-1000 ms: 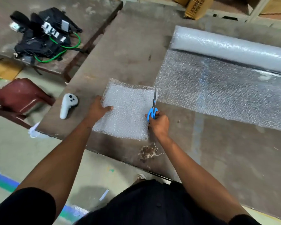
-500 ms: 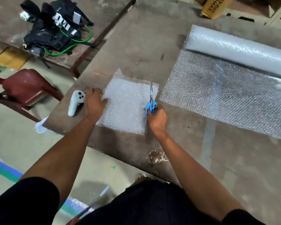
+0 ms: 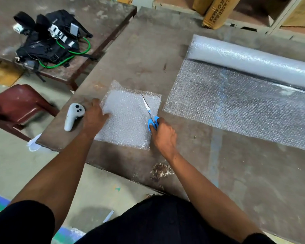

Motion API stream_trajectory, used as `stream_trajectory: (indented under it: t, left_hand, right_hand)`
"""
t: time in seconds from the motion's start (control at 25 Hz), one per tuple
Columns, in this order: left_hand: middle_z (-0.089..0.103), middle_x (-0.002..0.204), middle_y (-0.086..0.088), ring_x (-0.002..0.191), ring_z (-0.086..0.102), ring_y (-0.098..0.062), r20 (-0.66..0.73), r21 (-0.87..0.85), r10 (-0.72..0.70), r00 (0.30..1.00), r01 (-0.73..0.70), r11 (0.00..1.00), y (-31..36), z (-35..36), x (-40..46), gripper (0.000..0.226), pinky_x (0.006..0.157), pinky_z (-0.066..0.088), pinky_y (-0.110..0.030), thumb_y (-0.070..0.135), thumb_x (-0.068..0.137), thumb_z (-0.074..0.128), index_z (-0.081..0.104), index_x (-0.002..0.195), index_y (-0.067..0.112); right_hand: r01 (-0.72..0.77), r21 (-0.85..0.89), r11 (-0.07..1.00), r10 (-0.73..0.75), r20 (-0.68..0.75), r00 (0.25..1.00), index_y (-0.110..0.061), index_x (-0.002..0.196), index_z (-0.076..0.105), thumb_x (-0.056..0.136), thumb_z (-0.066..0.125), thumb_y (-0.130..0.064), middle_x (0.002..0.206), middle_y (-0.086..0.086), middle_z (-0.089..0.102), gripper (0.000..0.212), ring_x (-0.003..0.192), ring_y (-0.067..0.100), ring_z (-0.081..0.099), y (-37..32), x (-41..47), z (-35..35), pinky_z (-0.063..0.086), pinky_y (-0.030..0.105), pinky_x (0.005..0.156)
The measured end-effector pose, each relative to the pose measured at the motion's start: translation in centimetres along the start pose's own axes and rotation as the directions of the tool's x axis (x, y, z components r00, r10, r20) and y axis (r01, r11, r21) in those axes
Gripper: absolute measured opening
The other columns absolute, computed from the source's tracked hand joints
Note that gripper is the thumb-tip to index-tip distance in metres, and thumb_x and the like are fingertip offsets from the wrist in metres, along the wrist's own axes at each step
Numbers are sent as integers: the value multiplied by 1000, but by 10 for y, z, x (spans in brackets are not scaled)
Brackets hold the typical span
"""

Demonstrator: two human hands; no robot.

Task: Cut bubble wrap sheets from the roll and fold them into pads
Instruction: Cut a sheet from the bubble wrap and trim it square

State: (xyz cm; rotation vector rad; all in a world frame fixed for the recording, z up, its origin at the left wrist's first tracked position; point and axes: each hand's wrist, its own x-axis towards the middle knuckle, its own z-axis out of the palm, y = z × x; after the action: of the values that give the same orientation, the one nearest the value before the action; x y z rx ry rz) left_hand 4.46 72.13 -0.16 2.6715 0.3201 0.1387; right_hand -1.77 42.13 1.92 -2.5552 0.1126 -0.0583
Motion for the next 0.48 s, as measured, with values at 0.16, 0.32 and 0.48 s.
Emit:
stream_trajectory:
  t: [0.16,0.32,0.48]
  left_hand:
    - [47,140,-25,131,45,-46,-194,255,8,981,42,966,16,12,-17,81,100,37,-58,37,84,82,39,146,9]
    - [58,129,-19,120,56,-39,-243,-68,83,967,-102,992,43,39,-45,39,103,44,-47,13,97,64,55,134,7]
    - [59,140,-20,123,63,-31,-83,-673,-486,870,311,671,84,49,-74,55,104,44,-26,17,104,61,39,151,-1]
  right_hand:
    - [198,-152,968,-184,103,978,-15,123,69,105,63,-43,103,11,73,34,100,33,65,-9,3,4,51,39,70]
    - [294,-160,942,-261,199,945,-17,138,68,107,60,-40,116,13,73,39,114,34,59,-30,5,17,53,43,84]
    - [256,-175,951,-202,278,939,-9,127,70,108,58,-30,117,16,70,30,112,36,62,-46,7,29,49,39,82]
